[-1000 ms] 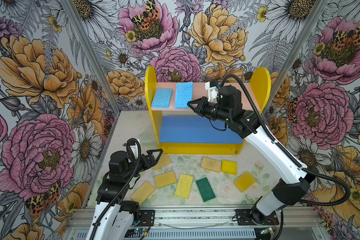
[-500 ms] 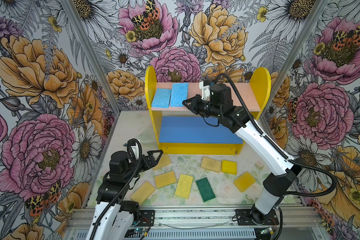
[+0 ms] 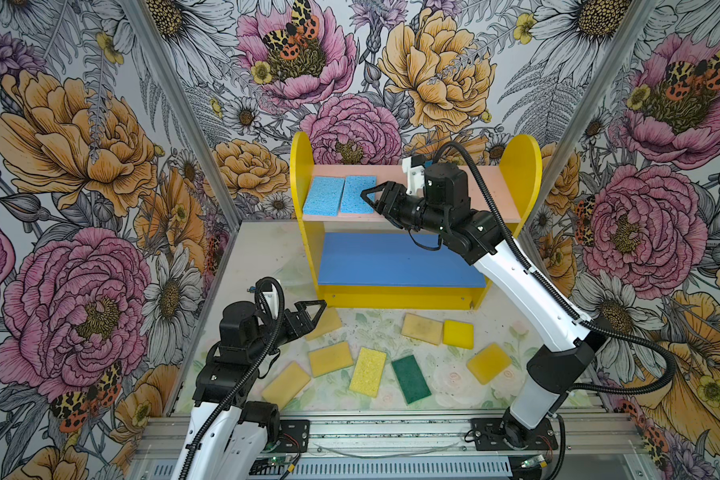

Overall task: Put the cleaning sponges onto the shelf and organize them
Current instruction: 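Lay the blue sponge flat against the first one and open the right gripper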

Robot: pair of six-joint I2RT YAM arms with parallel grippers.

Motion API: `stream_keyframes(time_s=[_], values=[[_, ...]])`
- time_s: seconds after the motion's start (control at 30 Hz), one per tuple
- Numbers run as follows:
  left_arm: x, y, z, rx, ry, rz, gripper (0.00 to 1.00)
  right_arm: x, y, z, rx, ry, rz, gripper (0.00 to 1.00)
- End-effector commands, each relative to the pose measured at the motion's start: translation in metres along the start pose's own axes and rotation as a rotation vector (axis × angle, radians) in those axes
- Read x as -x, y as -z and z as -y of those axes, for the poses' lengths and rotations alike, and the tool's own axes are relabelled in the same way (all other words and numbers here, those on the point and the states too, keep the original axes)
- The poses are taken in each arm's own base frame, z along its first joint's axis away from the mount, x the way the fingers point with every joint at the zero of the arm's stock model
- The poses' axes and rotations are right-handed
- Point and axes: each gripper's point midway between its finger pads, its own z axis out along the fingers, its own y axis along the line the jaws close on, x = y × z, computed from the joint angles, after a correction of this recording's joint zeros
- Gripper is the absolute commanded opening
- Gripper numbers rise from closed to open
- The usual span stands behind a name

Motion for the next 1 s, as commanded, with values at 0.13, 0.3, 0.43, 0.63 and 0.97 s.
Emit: stream_keyframes(time_s=[0.13, 0.3, 0.43, 0.63, 0.97], values=[[-0.001, 0.001, -0.004, 0.008, -0.006, 0.002, 0.99, 0.001, -0.006, 0.016, -0.065, 0.022, -0.001, 0.6], [0.001, 0.003, -0.001, 0.011, -0.013, 0.004, 0.99, -0.004, -0.02, 0.011, -0.041, 0.014, -0.029, 0.6], [0.002, 0.004, 0.0, 0.013, -0.016, 0.008, 0.99, -0.003, -0.02, 0.009, -0.039, 0.017, -0.024, 0.6], [0.002, 0.004, -0.002, 0.018, -0.025, 0.013, 0.99, -0.002, -0.01, 0.011, -0.057, 0.023, -0.011, 0.6], [0.008, 0.004, -0.002, 0.039, -0.096, 0.017, 0.99, -0.011, -0.018, 0.018, -0.077, 0.012, -0.035, 0.6]])
